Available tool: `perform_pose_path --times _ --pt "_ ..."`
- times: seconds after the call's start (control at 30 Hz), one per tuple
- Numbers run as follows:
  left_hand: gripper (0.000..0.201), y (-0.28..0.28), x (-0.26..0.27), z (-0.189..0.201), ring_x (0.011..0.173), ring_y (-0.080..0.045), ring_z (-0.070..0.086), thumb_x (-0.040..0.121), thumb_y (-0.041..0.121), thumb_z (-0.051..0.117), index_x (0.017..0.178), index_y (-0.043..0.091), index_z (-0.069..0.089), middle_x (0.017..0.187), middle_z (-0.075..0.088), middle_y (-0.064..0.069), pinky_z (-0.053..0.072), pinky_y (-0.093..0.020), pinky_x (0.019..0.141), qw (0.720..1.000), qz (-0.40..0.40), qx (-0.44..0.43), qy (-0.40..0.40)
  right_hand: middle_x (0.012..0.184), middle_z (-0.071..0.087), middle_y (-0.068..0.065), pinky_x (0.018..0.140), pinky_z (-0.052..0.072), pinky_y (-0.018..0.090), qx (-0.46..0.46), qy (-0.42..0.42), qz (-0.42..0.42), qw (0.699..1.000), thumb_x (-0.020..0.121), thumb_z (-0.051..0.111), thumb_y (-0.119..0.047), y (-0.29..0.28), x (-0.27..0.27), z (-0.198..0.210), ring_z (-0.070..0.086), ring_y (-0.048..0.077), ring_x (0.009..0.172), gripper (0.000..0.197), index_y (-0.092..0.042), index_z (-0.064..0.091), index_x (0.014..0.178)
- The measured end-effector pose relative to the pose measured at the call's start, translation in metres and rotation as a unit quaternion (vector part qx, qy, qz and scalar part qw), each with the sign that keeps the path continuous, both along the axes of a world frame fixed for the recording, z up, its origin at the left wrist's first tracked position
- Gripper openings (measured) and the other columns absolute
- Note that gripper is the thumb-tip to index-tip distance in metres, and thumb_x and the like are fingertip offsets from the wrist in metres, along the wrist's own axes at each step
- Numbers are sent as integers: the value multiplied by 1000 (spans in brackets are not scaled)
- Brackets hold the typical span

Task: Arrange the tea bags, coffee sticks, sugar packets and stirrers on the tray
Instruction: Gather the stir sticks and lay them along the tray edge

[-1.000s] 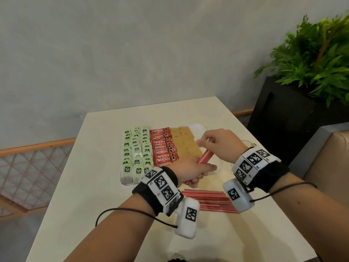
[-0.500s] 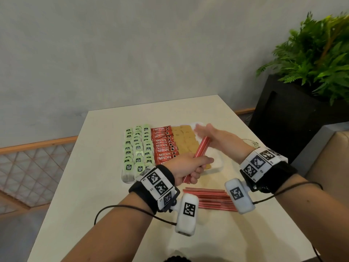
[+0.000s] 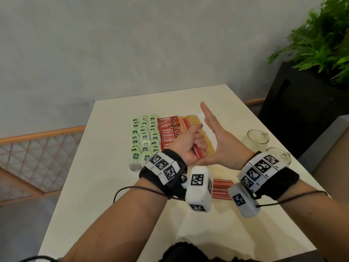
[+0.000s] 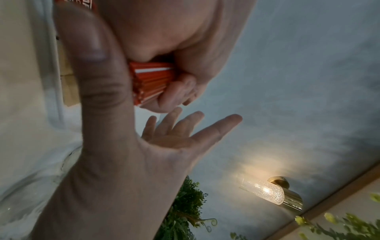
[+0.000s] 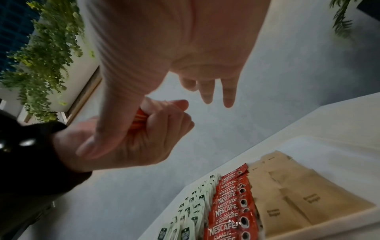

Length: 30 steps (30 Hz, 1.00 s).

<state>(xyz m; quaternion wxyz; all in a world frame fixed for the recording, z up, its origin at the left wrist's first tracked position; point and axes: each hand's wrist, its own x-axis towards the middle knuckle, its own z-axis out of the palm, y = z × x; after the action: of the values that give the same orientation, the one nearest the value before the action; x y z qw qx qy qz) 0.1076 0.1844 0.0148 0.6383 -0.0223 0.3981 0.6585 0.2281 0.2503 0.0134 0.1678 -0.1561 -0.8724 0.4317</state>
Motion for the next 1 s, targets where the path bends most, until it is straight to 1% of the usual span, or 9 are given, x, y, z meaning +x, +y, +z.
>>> perform_pose_path --times 0.17,0.3,0.43,0.53,0.63,0.77,0.87,0.93,1.0 --pt "36 0 -2 1 29 -4 29 96 20 58 63 18 42 42 34 8 29 -15 29 1000 -22 -13 6 162 -15 -11 112 15 20 -7 -1 6 1000 55 94 -30 -3 2 4 -3 3 148 140 -61 -12 142" --pt "37 -1 0 2 29 -4 29 96 21 58 62 19 42 42 33 8 27 -13 30 999 -50 -17 9 161 -17 -8 116 11 25 -20 -3 -7 1000 53 93 -37 -3 1 4 -5 5 149 141 -56 -12 145" --pt "37 -2 2 3 30 -4 27 96 22 57 63 19 40 42 31 8 25 -14 28 993 -99 -28 60 162 -14 -7 115 7 23 -34 -12 4 999 52 93 -39 -3 1 1 -11 -1 146 141 -53 -10 148" --pt "33 -8 2 1 30 -3 25 97 19 53 67 20 40 42 31 9 20 -14 29 972 -175 -28 154 162 5 -13 120 15 32 -78 2 -37 996 56 85 -55 8 3 1 8 1 147 126 -49 2 151" --pt "35 -14 3 2 31 -1 23 100 22 48 67 21 36 43 28 10 16 -12 30 952 -233 -30 195 154 32 -17 118 26 38 -102 7 -70 992 67 71 -69 18 5 3 29 7 142 101 -36 27 150" --pt "38 -13 2 -1 31 -1 22 100 24 47 65 22 33 43 27 11 16 -12 30 936 -270 -35 223 124 63 -11 104 44 26 -141 -10 -41 989 71 69 -41 21 7 13 58 -7 112 66 -24 53 133" --pt "38 -12 1 -2 31 -2 21 100 22 47 64 23 33 43 26 11 17 -13 30 935 -277 -36 221 127 61 -13 102 44 19 -158 3 -33 987 73 66 -38 23 7 17 55 -9 115 68 -20 51 137" --pt "37 -11 -1 -2 31 -2 21 100 20 45 65 23 33 44 26 10 16 -13 30 933 -276 -36 228 115 61 -20 95 45 17 -157 -24 -8 987 74 65 -40 21 5 17 57 -12 105 70 -21 51 140" --pt "38 -9 -2 -3 31 -2 21 99 20 47 65 23 32 44 25 10 16 -13 30 932 -277 -34 232 127 58 -20 101 41 15 -166 -25 -6 986 77 64 -40 23 3 15 51 -11 118 71 -23 46 143"
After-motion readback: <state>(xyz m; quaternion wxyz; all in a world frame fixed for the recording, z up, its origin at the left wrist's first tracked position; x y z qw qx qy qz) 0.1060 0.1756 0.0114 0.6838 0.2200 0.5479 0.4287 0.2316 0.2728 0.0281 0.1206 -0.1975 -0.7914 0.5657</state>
